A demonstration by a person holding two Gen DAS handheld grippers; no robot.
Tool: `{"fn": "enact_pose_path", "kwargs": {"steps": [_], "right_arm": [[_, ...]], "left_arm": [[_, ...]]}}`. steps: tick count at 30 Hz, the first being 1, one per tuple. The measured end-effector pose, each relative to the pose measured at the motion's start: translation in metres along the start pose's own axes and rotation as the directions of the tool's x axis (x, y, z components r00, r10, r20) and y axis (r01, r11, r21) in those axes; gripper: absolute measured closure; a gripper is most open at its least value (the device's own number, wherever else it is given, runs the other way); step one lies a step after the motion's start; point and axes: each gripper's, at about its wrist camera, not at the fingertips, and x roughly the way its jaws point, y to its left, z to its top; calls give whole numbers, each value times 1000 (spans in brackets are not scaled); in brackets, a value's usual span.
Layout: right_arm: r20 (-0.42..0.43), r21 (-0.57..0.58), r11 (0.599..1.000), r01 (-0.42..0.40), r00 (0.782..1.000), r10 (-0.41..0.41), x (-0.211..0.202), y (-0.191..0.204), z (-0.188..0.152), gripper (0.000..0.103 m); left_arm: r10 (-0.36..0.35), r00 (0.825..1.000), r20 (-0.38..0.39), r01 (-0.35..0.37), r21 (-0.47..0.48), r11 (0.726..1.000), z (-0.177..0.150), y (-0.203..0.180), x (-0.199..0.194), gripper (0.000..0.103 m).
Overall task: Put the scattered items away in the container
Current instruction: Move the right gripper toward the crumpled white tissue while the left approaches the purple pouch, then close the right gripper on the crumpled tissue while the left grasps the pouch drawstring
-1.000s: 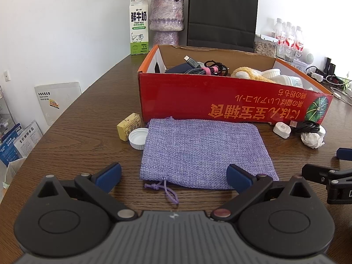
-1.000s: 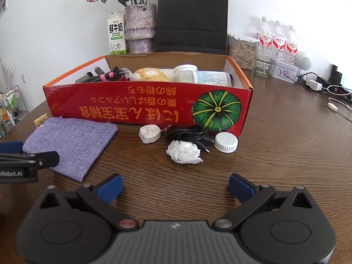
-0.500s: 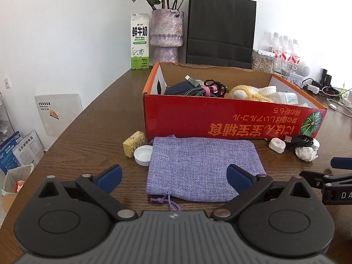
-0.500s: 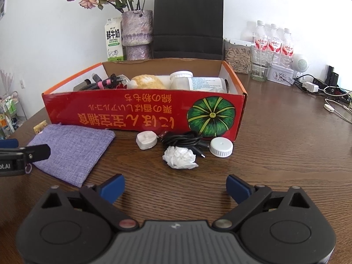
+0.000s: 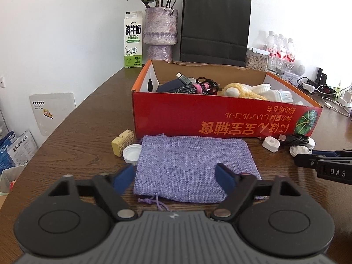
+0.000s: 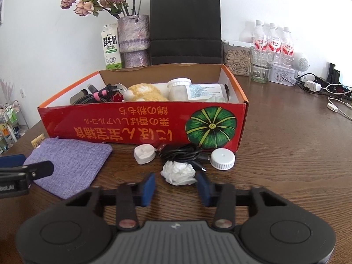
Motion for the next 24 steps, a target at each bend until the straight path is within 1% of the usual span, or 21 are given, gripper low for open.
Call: {"fn": "enact_pose_path", "kwargs": {"steps": [1,2,3,4,5,6,7,10,13,15,16,17,18,19,20,21,22,24], "right_arm": [[3,-2,1000,0,1000,0,-1,0,-1,85],[5,0,1000,-1,1000,1,-2,0,-2,89],[12,1,1000,-3,1000,3,-4,0,-3,89],[19,2,1000,-4,1000,4,-6,0,-4,93],[26,1,1000,-5,1000,5,-9,0,-5,97],[35,0,1000,-7,999,7,-12,0,-6,97],[44,-3,1000,-10,999,10,-15,0,-7,98],[61,-11,1000,-15,998,16,-22,0,-10,100],[73,-15,1000,-23,997,24,-27,1,-12,100],[67,-11,1000,-22,998,23,-28,0,-12,94],[63,-8,1000,-22,998,23,-26,0,-11,90],[61,-11,1000,-19,998,20,-25,0,-10,85],[59,-16,1000,-16,998,17,-24,0,-9,81],[59,-22,1000,-11,998,12,-22,2,-8,75],[60,-28,1000,-7,998,9,-20,3,-6,70],[54,-29,1000,-7,999,8,-16,4,-3,69],[43,-25,1000,-9,999,10,-12,4,-1,67],[25,-17,1000,-11,1000,11,-4,5,3,68]], "left_arm": [[2,1000,-4,-2,-1,1000,-1,0,0,45],[4,1000,-7,-4,-4,1000,-1,1,-1,64],[0,1000,-10,0,-14,1000,-2,2,-1,71],[-14,1000,-8,13,-26,1000,-3,5,-3,77],[-25,1000,-5,24,-32,999,-4,6,-4,81],[-27,1000,-1,27,-32,999,-5,7,-6,84],[-23,1000,4,23,-28,999,-6,6,-8,92],[-39,999,16,39,-26,999,-8,7,-14,98],[-45,999,24,45,-28,999,-8,7,-19,97],[-34,999,19,35,-33,999,-7,7,-18,95],[-24,1000,16,25,-35,999,-6,8,-17,88],[-17,1000,13,18,-37,999,-5,7,-16,73],[-10,1000,13,11,-35,999,-3,7,-14,64],[0,1000,12,1,-31,1000,-2,6,-11,48],[10,1000,7,-9,-28,1000,0,4,-8,41],[12,1000,2,-12,-26,1000,2,3,-5,41],[10,1000,-8,-10,-25,1000,4,2,-1,36],[2,999,-37,-3,-26,1000,5,0,8,38]]}}
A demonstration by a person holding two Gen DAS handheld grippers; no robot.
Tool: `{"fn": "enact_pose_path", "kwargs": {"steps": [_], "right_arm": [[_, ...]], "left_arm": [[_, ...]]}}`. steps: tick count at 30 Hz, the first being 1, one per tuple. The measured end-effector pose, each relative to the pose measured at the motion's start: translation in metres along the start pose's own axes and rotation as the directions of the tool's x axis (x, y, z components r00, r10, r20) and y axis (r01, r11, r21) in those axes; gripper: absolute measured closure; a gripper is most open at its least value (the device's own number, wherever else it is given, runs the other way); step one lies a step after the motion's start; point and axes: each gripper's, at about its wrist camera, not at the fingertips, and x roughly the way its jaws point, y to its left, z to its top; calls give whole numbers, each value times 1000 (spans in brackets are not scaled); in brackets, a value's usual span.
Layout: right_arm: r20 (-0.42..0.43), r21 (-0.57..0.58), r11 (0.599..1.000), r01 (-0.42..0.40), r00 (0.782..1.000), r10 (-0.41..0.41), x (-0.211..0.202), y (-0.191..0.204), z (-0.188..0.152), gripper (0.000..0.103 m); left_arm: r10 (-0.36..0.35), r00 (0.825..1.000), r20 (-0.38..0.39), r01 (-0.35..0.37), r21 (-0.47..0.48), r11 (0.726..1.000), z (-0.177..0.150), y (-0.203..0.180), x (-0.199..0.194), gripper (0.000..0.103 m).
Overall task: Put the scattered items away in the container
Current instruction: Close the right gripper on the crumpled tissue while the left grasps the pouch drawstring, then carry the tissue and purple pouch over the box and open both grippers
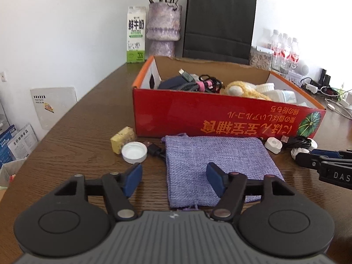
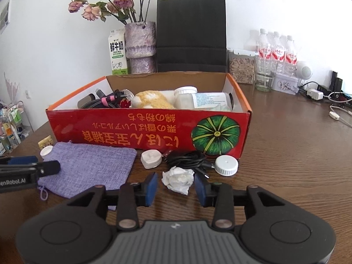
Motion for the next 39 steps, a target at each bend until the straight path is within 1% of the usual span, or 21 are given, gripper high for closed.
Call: {"fn": "enact_pose_path", "kwargs": {"steps": [1,2,3,4,5,10,13,19,22,24,27,29,32,33,35,36,38,39], "right_arm": [[-14,-1,1000,6,1000,-6,4,1,1,70],[-29,-2,1000,9,1000,-9,7,1,0,83],[-22,-7,1000,10,1000,-10,7,2,0,89],[-13,-10,1000,6,1000,-6,4,2,-2,89],[-1,-6,1000,-8,1000,8,0,1,-3,90],[40,4,1000,-29,999,29,-21,-3,-11,91],[58,12,999,-38,998,37,-31,-6,-13,91],[120,6,999,-52,991,51,-50,-5,-6,92],[152,-3,998,-57,987,57,-56,-4,3,92],[176,-5,998,-62,982,62,-59,-2,12,92],[218,-11,998,-59,974,60,-61,1,26,92],[244,-13,998,-58,968,59,-61,2,38,92],[284,-4,998,-56,957,55,-57,3,57,92],[296,0,999,-54,954,52,-55,3,64,92],[320,16,998,-53,946,46,-49,2,79,92],[329,23,998,-54,943,43,-44,1,87,92],[350,37,998,-54,936,37,-32,0,103,91],[360,46,998,-52,933,32,-23,-1,110,91]], "left_arm": [[-2,1000,-2,2,1,1000,-1,-1,2,50],[-3,1000,6,3,9,1000,-1,-3,1,79],[-20,1000,11,20,5,1000,-2,-3,-2,82],[-45,999,22,45,-2,999,-4,-2,-5,92],[-62,998,28,62,-3,998,-5,-1,-9,97],[-88,992,86,86,17,996,-12,-4,-32,99],[-107,986,125,104,27,994,-10,-6,-46,99],[-131,964,232,114,87,990,5,-18,-69,100],[-154,948,280,128,111,986,16,-24,-78,100],[-176,930,324,142,126,982,26,-29,-85,100],[-225,887,404,174,159,972,43,-37,-96,100],[-244,860,449,180,182,967,57,-44,-100,100],[-255,823,508,178,196,964,81,-53,-101,100],[-247,816,522,172,189,967,90,-55,-99,100],[-234,808,541,178,154,972,107,-56,-88,100],[-223,807,546,182,129,975,114,-56,-80,100],[-196,818,541,195,61,979,125,-51,-57,100],[-182,828,530,201,23,979,129,-45,-42,100]]}}
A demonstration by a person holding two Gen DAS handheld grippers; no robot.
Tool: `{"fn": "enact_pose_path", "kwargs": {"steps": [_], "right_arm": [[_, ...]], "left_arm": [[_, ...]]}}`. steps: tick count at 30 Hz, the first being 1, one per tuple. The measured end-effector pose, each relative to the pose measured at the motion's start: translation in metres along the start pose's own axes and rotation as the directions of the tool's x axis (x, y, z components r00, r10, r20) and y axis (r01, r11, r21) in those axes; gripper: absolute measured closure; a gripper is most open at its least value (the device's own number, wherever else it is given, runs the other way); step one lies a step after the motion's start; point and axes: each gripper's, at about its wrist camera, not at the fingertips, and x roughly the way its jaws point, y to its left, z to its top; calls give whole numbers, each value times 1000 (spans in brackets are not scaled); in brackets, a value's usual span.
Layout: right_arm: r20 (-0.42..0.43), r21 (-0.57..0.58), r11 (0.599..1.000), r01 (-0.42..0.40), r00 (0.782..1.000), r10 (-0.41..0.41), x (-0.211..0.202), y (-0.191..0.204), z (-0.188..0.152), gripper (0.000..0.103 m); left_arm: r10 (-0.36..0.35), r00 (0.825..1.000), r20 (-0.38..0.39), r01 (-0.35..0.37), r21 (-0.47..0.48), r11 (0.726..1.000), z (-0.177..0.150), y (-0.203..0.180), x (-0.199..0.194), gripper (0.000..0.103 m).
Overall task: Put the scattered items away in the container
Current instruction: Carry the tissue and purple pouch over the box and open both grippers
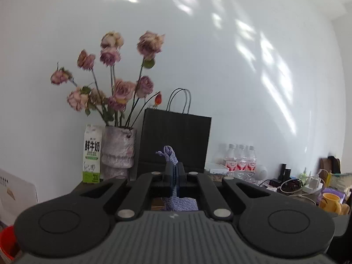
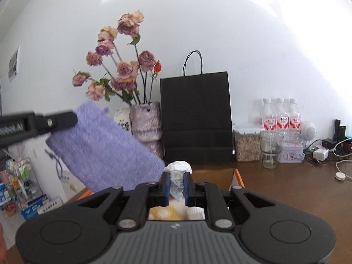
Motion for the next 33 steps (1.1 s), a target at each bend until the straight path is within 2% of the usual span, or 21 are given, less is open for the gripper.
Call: {"fn": "enact_pose_path", "kwargs": {"steps": [2,5,7,10,15,18,19,20,21,22,23,24,28,33], "right_arm": [[3,20,1000,11,1000,-11,25,-4,3,91],[-32,85,996,11,999,-9,61,-15,-8,91],[-80,79,997,16,997,-9,78,-18,-20,91],[-115,24,998,62,992,-59,88,-12,-31,91],[-133,21,998,51,990,-48,89,-9,-39,91],[-134,27,998,51,990,-47,85,-8,-41,83],[-133,21,999,49,990,-46,83,-7,-42,68],[-131,17,999,46,990,-43,80,-6,-41,40],[-120,17,999,47,992,-44,77,-4,-41,24],[-106,14,999,49,993,-47,73,-3,-41,1],[-91,13,998,64,994,-62,68,-2,-40,1],[-81,16,997,80,994,-78,64,-1,-39,1],[-52,45,996,77,996,-74,52,-2,-35,0],[-60,39,996,76,995,-73,50,-3,-36,0]], "left_arm": [[32,999,-40,-33,-34,999,-17,17,29,100],[85,988,-130,-92,-51,994,-51,39,64,100],[105,971,-214,-112,-20,994,-63,45,79,100],[103,968,-229,-113,-27,993,-66,50,79,100],[133,966,-223,-131,23,991,-71,43,73,100],[187,960,-210,-178,60,982,-73,39,72,96],[205,956,-208,-195,69,978,-72,38,70,81],[216,955,-205,-204,77,976,-71,36,68,46],[227,955,-190,-215,84,973,-71,35,65,25],[262,951,-162,-250,90,964,-70,33,61,1],[298,946,-130,-286,100,953,-70,32,57,0],[304,945,-118,-293,106,950,-70,32,54,0],[288,949,-128,-276,107,955,-70,29,51,0],[283,950,-131,-267,124,956,-73,24,51,0]]}}
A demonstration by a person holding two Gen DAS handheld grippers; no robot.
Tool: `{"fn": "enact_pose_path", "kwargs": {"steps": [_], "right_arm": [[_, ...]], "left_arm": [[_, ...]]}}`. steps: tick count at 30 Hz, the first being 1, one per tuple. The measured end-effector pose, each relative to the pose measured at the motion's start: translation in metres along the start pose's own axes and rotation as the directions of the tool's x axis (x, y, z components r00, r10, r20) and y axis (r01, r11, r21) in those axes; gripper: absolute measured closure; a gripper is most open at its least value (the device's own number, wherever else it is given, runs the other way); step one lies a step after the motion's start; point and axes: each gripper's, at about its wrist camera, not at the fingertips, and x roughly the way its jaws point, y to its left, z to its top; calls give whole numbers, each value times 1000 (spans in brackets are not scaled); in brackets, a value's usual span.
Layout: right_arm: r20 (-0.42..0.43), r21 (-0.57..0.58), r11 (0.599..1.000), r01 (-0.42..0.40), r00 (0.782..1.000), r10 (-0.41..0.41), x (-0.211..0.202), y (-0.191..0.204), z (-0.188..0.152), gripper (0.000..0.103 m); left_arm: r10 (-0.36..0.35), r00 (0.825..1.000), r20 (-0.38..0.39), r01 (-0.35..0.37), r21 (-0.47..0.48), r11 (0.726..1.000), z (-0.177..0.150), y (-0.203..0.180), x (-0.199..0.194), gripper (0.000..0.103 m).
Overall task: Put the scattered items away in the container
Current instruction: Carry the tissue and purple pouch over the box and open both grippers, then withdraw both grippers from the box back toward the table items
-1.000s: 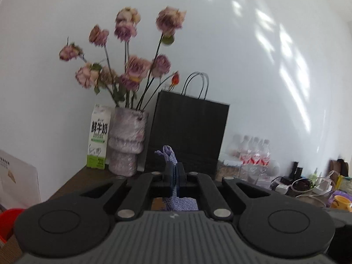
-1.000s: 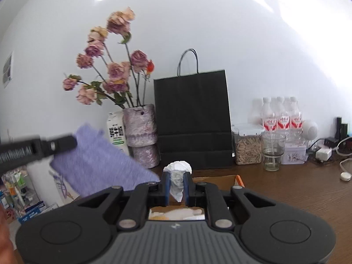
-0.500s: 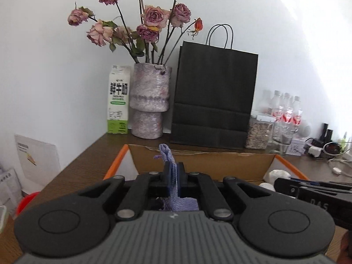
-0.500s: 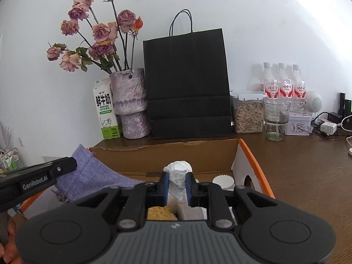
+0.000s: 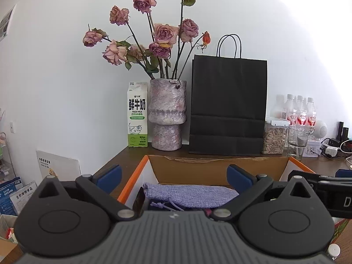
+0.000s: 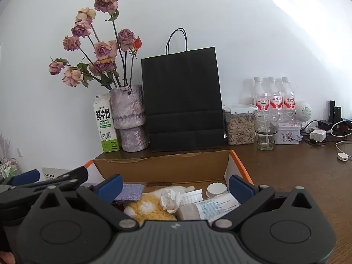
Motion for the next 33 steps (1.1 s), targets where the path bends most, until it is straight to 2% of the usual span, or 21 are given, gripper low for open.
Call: {"fn": "enact_pose_path", "kwargs": {"steps": [12,33], "right_arm": [[-7,-14,1000,8,1000,-8,-2,1,-6,0],[18,-75,997,-6,1000,7,-22,3,-23,0]], "left_arm": [[0,1000,4,0,1,1000,-7,1,-4,0],[-15,998,66,14,25,1000,-24,5,-36,0]]}}
